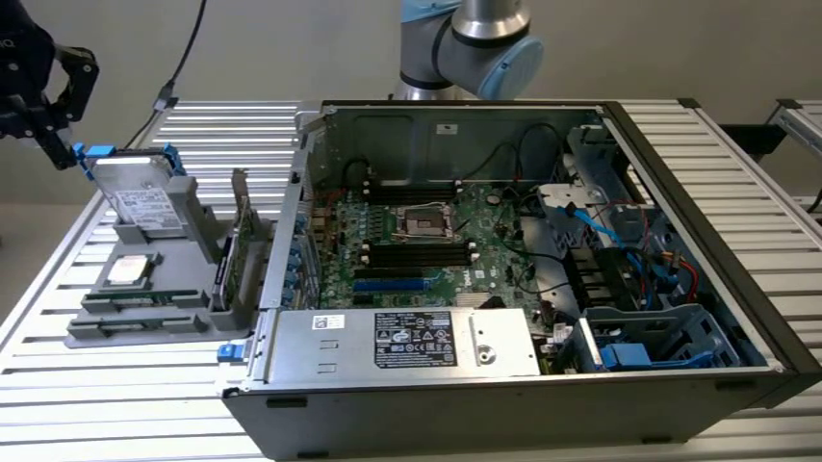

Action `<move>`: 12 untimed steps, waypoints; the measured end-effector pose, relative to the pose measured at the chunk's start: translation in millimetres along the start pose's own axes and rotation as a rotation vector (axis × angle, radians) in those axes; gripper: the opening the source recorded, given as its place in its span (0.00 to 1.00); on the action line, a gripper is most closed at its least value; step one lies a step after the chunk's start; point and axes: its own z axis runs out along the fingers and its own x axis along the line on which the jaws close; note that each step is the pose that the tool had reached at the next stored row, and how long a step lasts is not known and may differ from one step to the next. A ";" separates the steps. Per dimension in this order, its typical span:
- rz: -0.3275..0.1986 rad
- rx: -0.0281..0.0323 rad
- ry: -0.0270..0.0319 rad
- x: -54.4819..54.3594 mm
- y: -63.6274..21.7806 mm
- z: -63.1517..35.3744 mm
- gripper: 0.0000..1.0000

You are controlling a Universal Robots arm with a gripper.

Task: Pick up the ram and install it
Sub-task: 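Pick up the ram and move it above insertion slot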

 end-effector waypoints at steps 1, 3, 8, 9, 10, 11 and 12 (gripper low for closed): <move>-0.011 0.0017 -0.0021 0.0 0.0 0.1 0.10; -0.042 0.0065 -0.0078 -0.1 0.1 0.1 0.10; -0.106 0.0131 -0.0123 -0.2 0.2 0.2 0.10; -0.119 0.0141 -0.0126 -0.2 0.3 0.2 0.10; -0.134 0.0150 -0.0127 -0.2 0.3 0.2 0.10; -0.149 0.0157 -0.0123 -0.2 0.3 0.0 0.10; -0.165 0.0162 -0.0119 -0.2 0.4 0.0 0.10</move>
